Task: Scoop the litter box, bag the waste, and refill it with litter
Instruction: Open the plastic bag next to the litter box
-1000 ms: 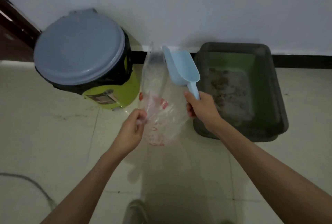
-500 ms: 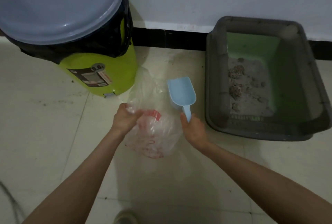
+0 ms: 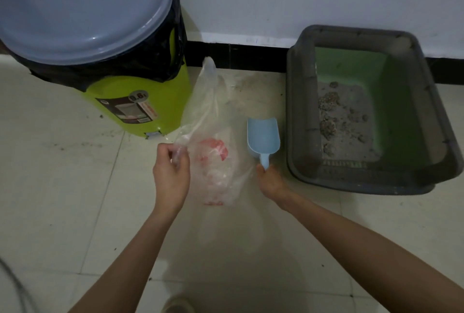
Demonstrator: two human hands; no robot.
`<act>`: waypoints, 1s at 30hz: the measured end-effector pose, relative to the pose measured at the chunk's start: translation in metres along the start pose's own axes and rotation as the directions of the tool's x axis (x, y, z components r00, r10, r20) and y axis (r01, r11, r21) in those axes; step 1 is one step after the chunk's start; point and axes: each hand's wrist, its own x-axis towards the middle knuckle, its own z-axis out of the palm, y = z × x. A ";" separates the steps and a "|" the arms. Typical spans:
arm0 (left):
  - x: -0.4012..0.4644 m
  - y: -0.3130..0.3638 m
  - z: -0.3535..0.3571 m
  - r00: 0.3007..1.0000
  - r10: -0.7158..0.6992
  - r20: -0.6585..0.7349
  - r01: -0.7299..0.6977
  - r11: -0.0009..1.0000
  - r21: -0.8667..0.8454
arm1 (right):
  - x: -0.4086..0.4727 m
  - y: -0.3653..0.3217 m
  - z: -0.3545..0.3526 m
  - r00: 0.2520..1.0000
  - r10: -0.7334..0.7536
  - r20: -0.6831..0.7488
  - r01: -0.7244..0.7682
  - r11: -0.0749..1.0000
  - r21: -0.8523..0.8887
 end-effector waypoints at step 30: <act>0.029 0.064 -0.040 0.743 -0.339 0.577 0.538 0.815 -0.214 | -0.050 -0.130 -0.014 0.916 -0.400 0.031 0.328 0.790 0.518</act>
